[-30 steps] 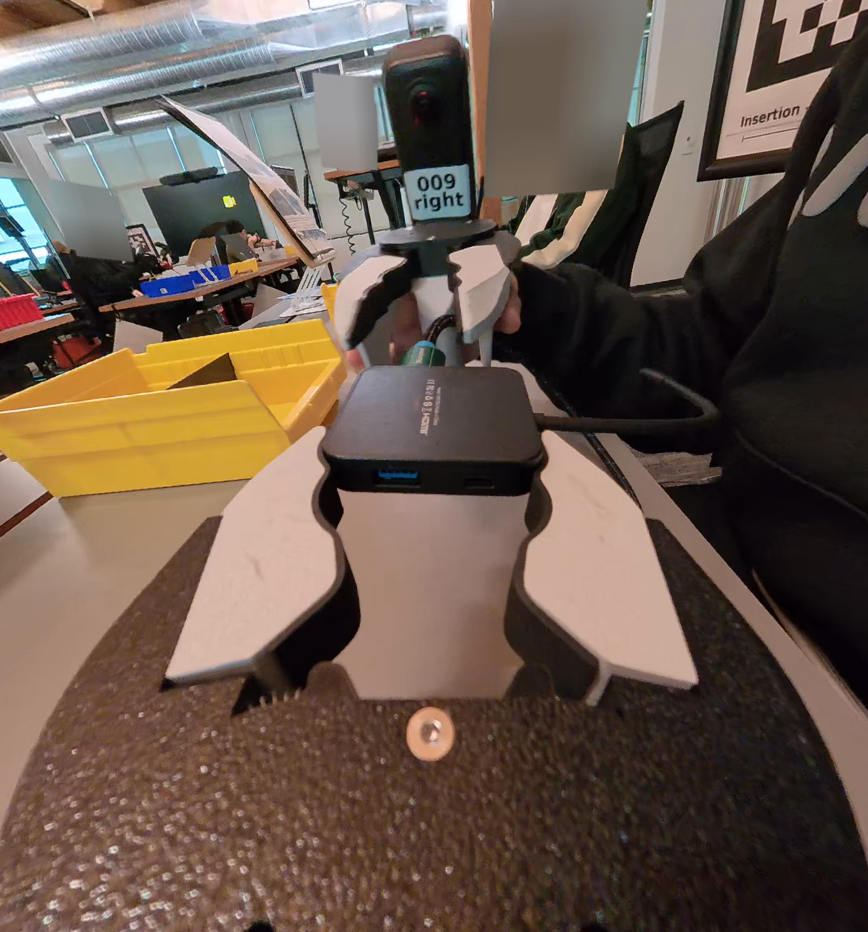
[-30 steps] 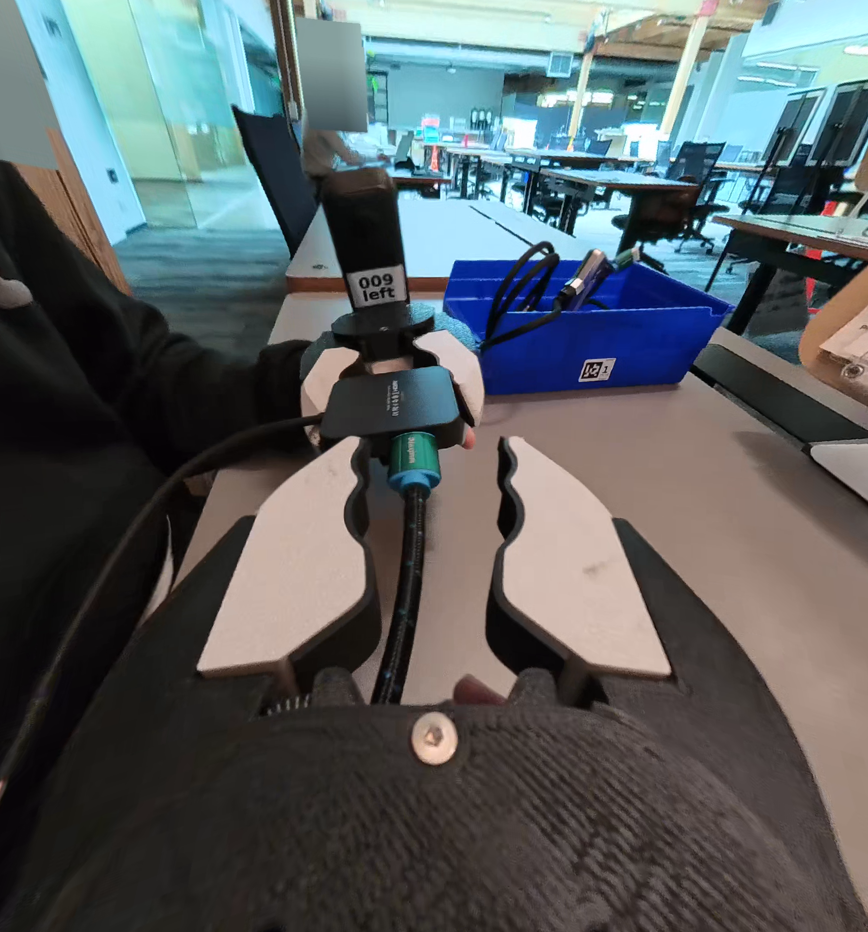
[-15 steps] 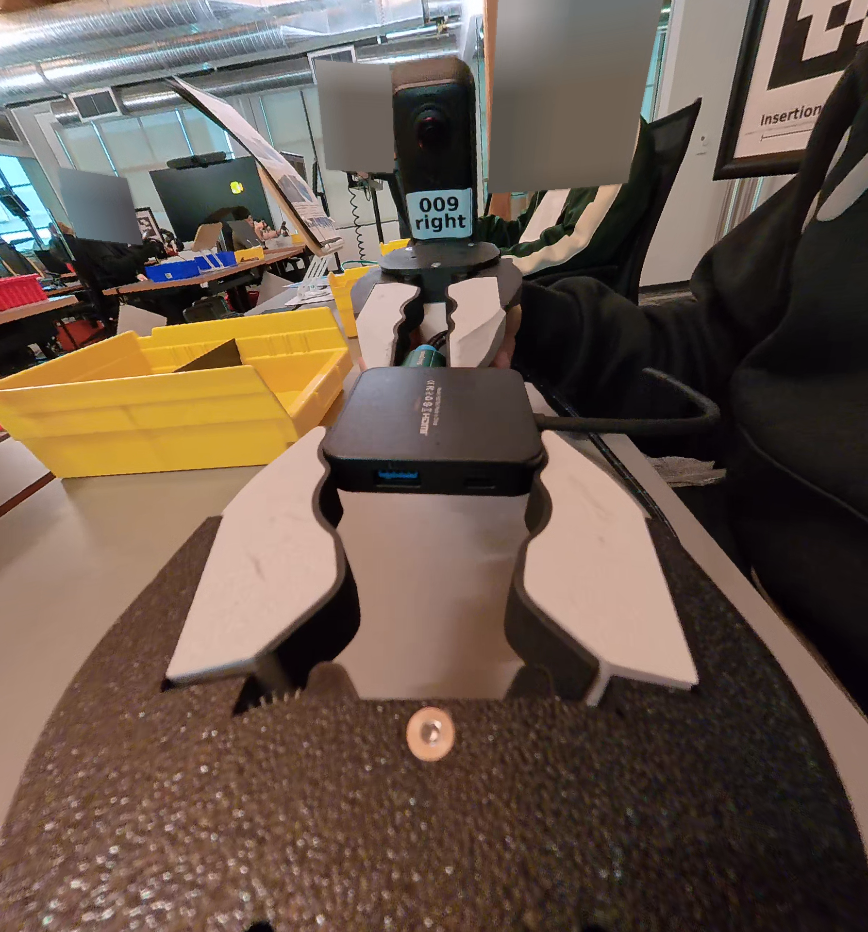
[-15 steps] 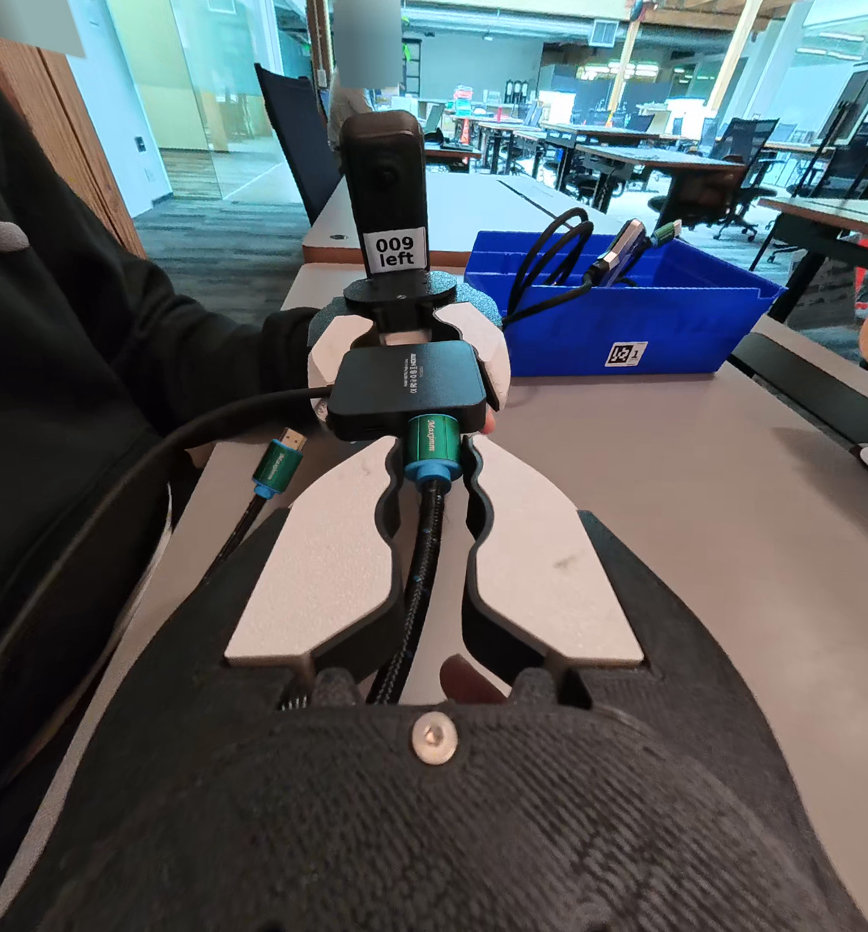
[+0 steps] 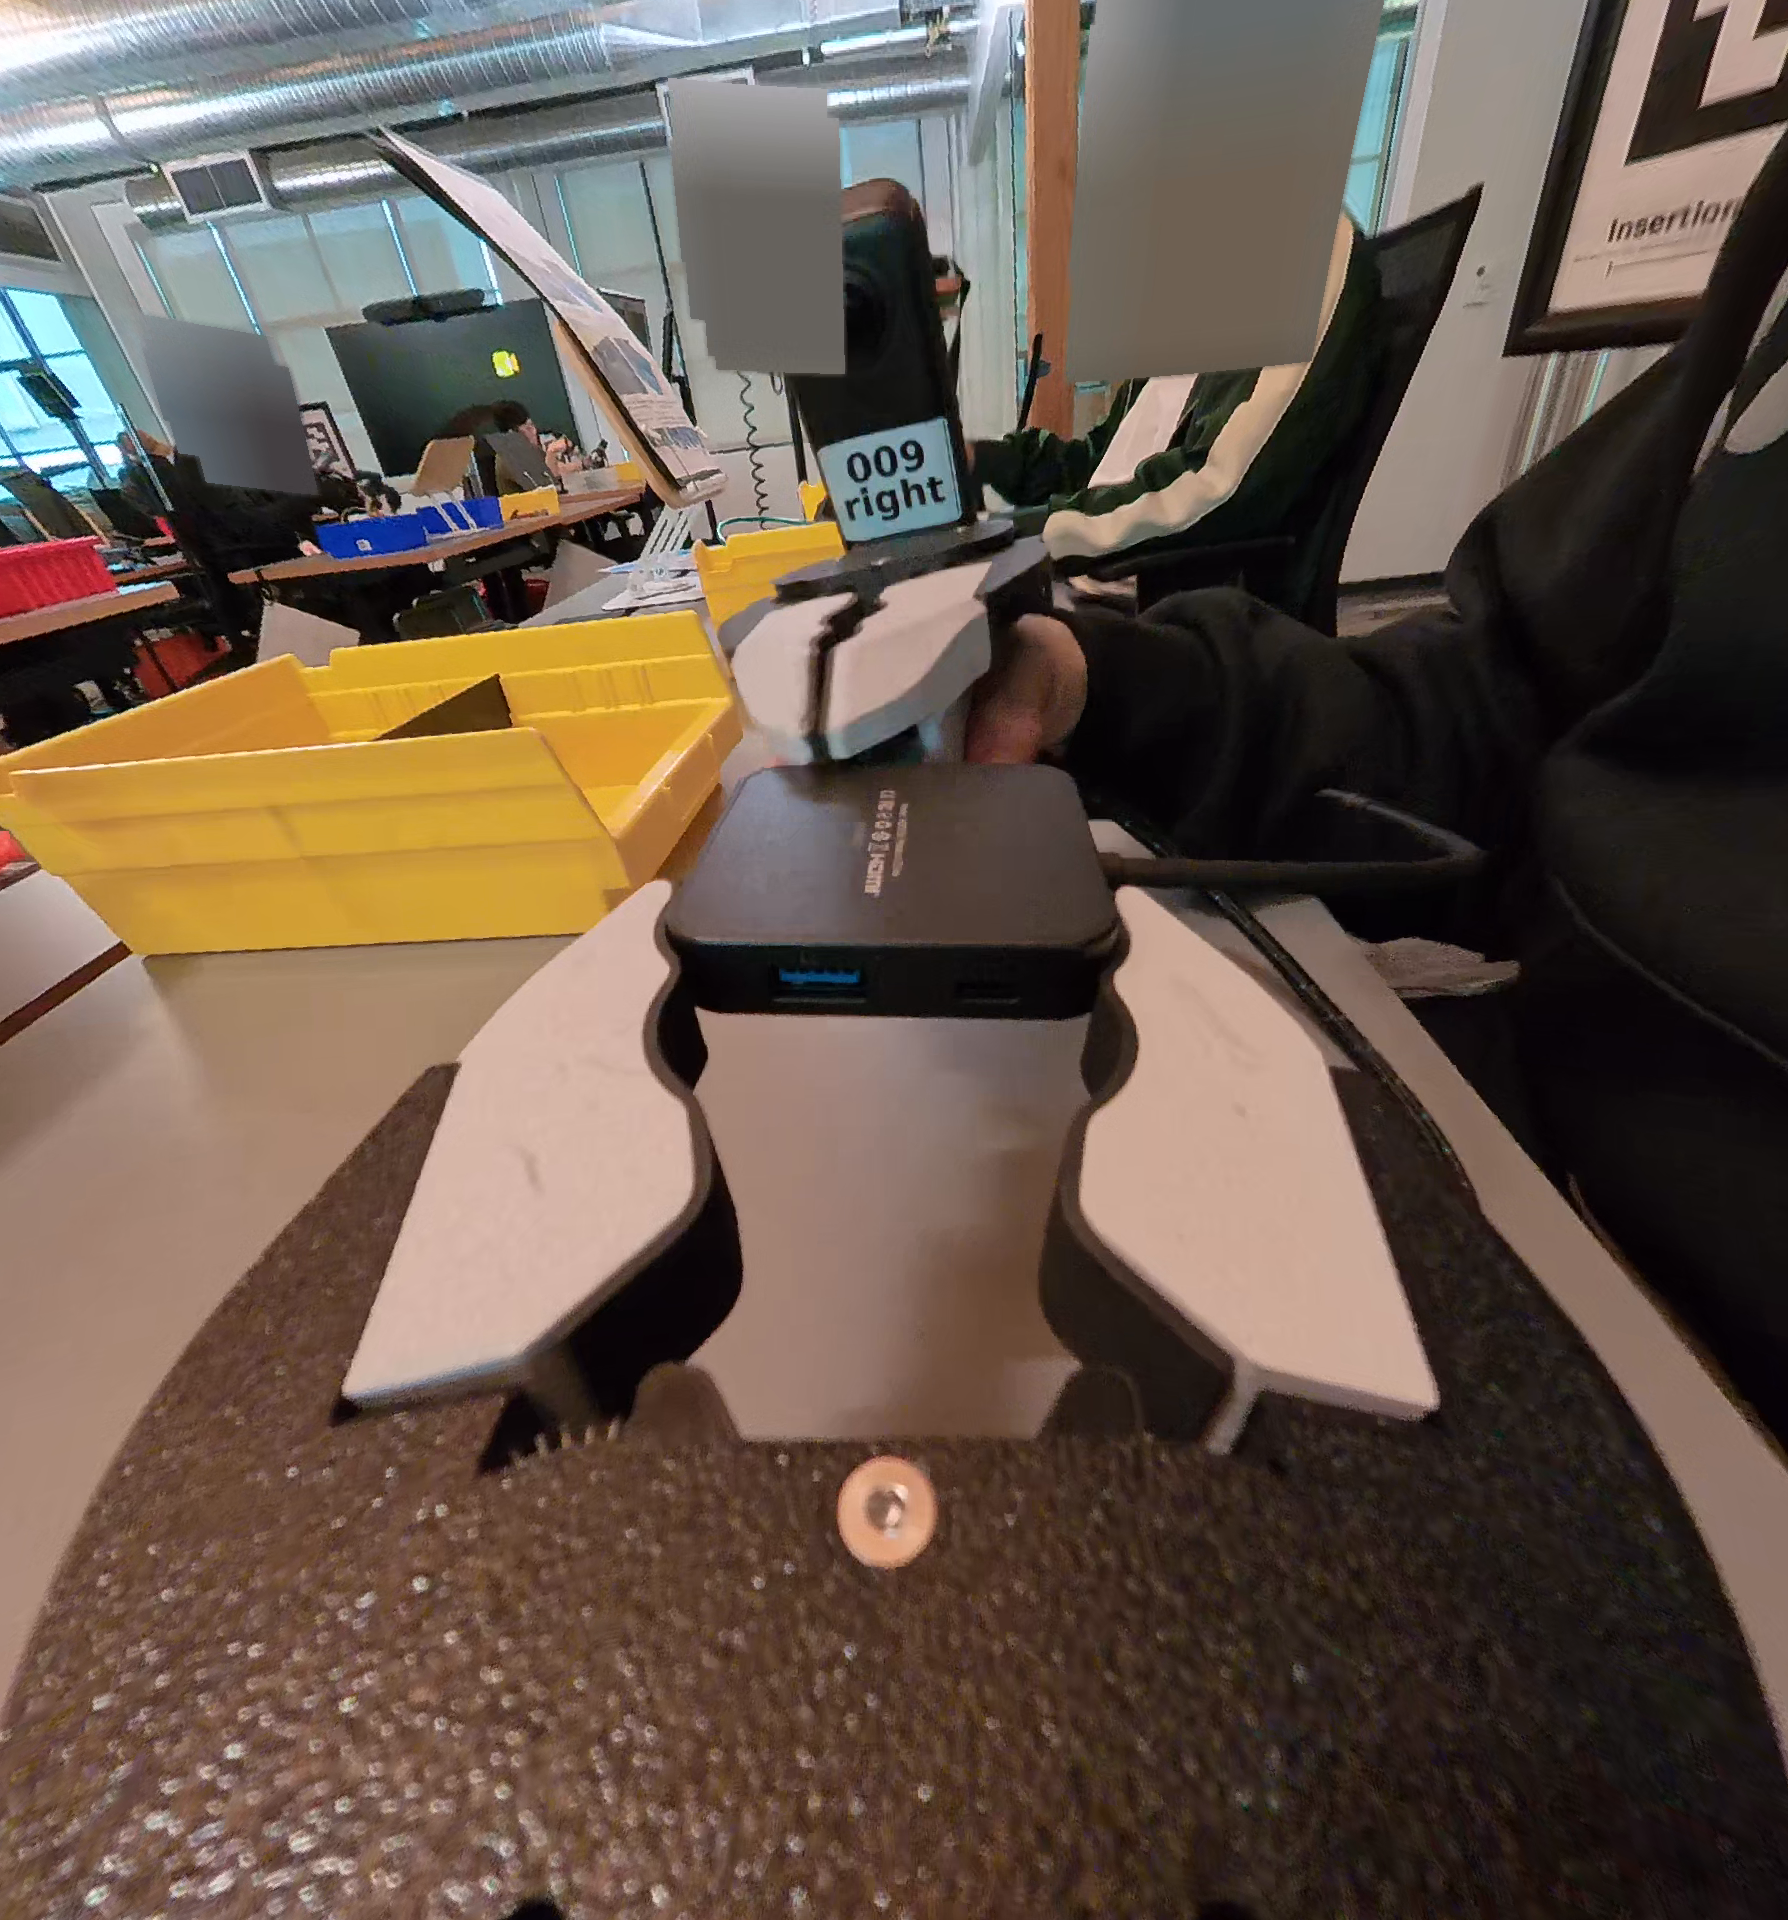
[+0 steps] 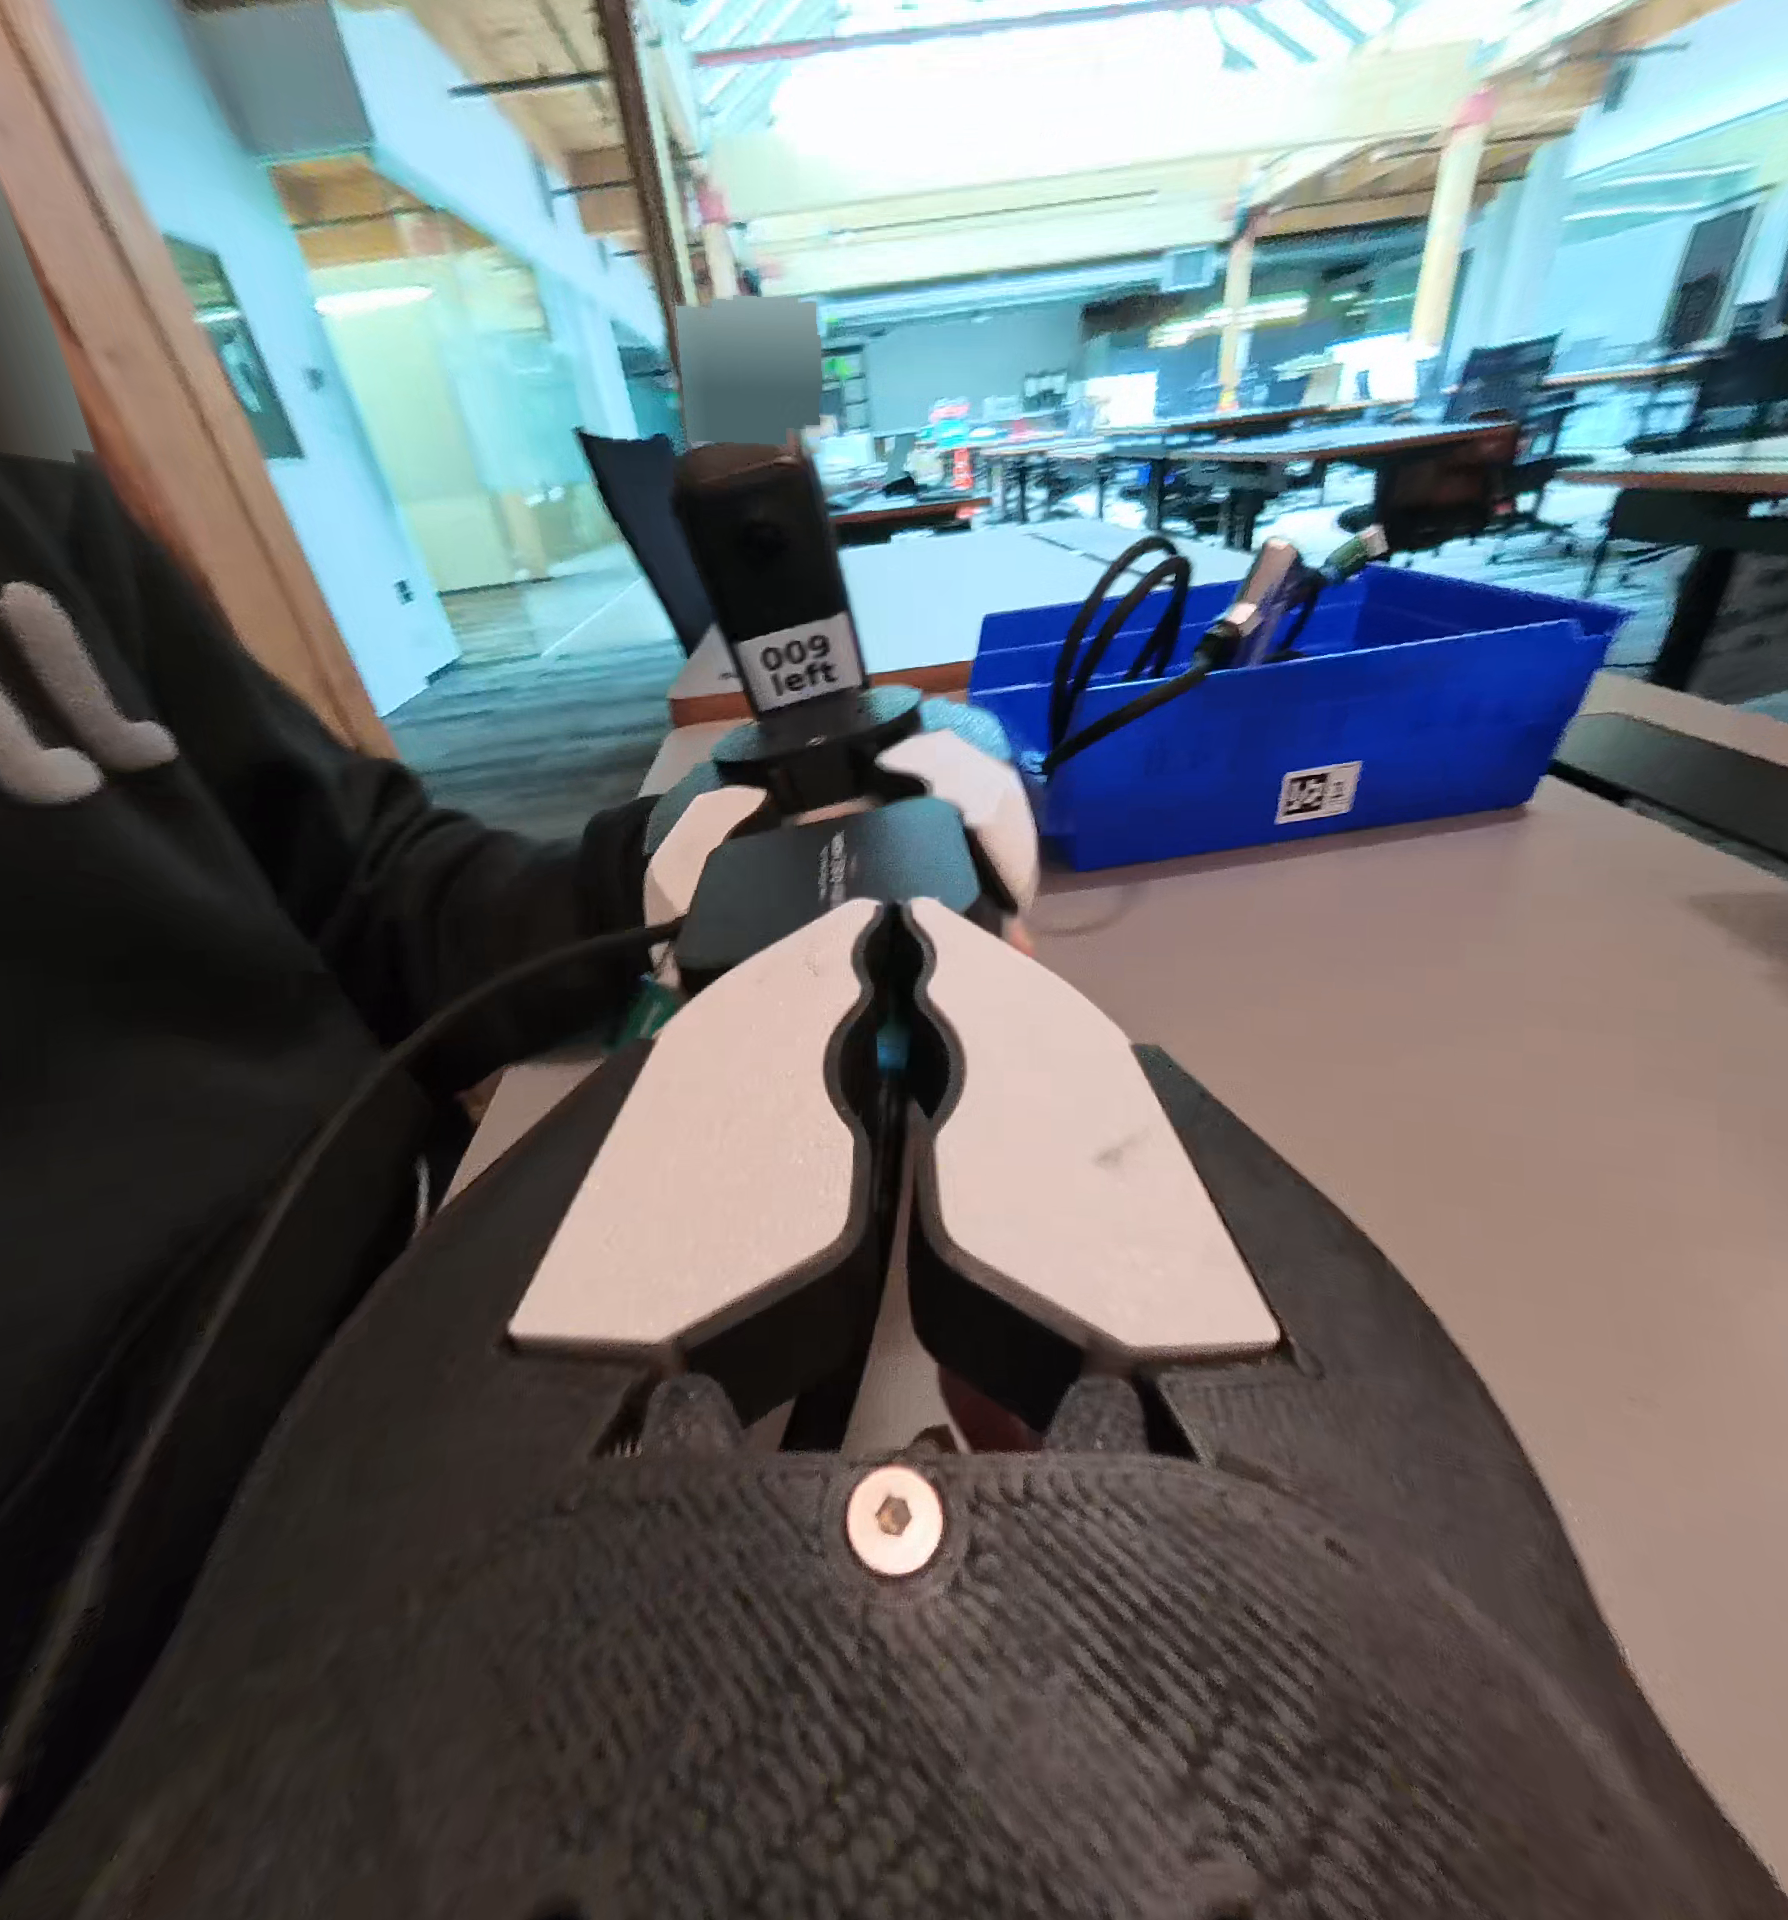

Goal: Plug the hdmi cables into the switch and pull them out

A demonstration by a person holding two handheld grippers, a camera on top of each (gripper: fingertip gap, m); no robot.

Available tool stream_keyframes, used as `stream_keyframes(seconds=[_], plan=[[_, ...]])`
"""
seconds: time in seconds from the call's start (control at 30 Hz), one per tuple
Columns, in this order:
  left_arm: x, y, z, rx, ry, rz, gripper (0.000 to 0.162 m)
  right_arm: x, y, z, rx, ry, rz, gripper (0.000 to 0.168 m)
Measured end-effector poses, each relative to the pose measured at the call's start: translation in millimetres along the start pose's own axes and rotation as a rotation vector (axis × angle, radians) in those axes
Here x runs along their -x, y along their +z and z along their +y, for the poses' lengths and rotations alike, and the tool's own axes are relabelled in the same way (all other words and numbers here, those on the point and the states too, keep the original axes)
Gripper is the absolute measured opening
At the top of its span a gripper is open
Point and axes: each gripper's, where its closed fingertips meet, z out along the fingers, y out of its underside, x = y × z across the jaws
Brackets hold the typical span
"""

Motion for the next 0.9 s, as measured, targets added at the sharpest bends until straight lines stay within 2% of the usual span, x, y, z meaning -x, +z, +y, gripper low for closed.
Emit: stream_keyframes(seconds=[0.1, 0.17, 0.2, 0.3, 0.4, 0.47, 0.53, 0.73, 0.77, 0.8, 0.9], plan=[[3, -3, -5, -0.027, -0.004, -0.003, 0.072, 2, -8, -3, -0.003, -0.034, 0.002, 0.002], [5, -6, -7, -0.048, -0.008, -0.018, 0.072, -4, -11, -1, 0.012, -0.057, 0.045, 0.037], [6, -7, -7, -0.050, -0.007, -0.020, 0.072, -2, -11, 2, 0.032, -0.049, 0.028, 0.029], [4, -6, -8, -0.055, -0.004, -0.016, 0.072, -1, -9, 1, 0.021, -0.032, 0.017, 0.021], [5, -6, -7, -0.054, -0.006, -0.014, 0.072, -1, -7, 3, 0.033, -0.039, 0.020, 0.023], [3, -5, -8, -0.058, -0.006, -0.006, 0.072, -1, -4, 3, 0.027, -0.059, 0.033, 0.033], [1, -4, -8, -0.062, -0.005, 0.000, 0.072, 2, -2, 9, 0.065, -0.061, 0.010, 0.022], [3, -7, -9, -0.075, -0.025, -0.006, 0.072, 0, 2, -2, -0.016, 0.007, 0.018, 0.022], [3, -7, -9, -0.074, -0.027, -0.003, 0.072, 0, 2, -8, -0.059, 0.033, 0.017, 0.017], [1, -5, -8, -0.063, -0.027, 0.005, 0.072, 2, 3, -12, -0.085, 0.056, 0.007, 0.002], [-4, 0, -7, -0.048, -0.006, 0.016, 0.072, 10, 4, -3, -0.019, 0.044, -0.057, 0.000]])
